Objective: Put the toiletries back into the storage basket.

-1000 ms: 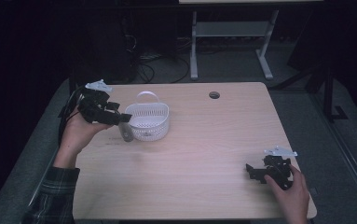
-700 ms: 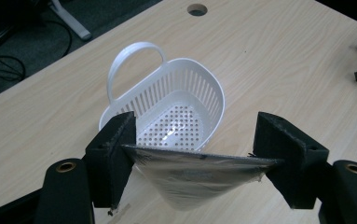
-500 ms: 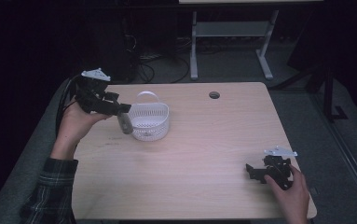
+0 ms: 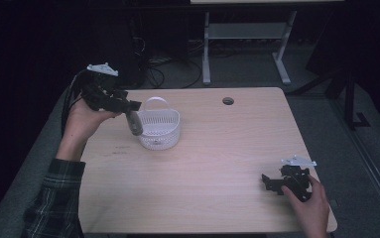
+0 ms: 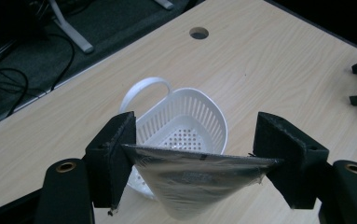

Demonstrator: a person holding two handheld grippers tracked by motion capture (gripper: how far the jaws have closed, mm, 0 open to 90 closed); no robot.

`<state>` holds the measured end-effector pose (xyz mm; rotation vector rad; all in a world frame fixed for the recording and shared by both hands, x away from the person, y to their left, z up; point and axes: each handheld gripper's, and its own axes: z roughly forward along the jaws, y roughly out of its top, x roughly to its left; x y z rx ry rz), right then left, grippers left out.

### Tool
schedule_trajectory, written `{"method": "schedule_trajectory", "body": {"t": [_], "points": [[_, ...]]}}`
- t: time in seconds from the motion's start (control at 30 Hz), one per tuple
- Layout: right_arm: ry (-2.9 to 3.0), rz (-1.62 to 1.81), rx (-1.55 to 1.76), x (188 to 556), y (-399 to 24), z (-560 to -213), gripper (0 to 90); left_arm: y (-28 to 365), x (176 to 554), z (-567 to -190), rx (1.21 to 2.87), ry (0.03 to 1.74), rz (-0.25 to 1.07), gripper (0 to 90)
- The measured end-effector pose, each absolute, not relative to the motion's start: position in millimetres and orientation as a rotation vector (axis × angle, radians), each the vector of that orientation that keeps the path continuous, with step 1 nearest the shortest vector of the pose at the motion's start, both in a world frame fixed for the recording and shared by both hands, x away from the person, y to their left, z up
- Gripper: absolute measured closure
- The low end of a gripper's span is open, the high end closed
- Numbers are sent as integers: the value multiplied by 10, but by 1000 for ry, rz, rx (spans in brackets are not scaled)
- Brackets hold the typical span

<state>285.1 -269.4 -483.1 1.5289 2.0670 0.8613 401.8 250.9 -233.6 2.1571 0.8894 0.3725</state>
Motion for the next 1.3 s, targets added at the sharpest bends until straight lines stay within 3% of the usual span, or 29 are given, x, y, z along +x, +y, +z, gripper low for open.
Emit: {"method": "schedule_trajectory", "body": {"t": [1.3], "points": [[2067,860,1529,2852,-2694,-4833,0,2386,4382,-2858,2192,881,384,299]]}}
